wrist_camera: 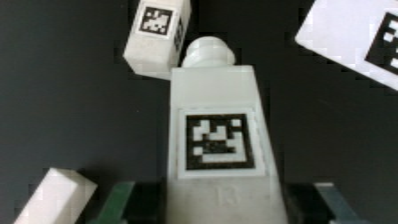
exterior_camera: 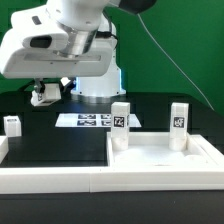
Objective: Assemble square table
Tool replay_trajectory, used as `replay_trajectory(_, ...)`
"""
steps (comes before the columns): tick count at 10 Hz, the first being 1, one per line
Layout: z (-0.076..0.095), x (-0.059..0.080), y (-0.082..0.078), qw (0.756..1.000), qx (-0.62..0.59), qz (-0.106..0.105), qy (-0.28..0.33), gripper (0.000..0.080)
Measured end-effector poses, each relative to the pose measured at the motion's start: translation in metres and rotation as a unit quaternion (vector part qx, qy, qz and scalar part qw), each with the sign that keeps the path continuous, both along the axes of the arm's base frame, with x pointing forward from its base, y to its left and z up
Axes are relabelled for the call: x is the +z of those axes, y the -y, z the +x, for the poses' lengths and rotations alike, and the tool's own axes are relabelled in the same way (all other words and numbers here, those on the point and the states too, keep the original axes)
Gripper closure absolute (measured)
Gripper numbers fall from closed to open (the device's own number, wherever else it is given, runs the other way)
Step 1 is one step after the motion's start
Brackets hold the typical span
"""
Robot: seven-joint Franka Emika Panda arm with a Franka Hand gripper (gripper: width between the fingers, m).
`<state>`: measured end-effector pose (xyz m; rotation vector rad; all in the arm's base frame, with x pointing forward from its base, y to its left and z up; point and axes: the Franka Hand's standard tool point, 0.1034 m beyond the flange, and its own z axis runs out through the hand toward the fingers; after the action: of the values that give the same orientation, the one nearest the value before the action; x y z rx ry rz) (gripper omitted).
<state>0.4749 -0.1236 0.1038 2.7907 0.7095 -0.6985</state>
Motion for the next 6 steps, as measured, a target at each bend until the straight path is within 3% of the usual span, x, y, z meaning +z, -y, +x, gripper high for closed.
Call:
replay_trajectory(2,0.018,0.007,-0.015,0.998,-0.012,0.025,0.052,0.0509)
replay_trajectory(3,0.03,0.011,-0.022,0.997,-0.021,0.027,0.065,0.0509)
replay_trajectory(6,0.062,0.018,-0.039,0.996,-0.022,0.012,0.08,0.0509)
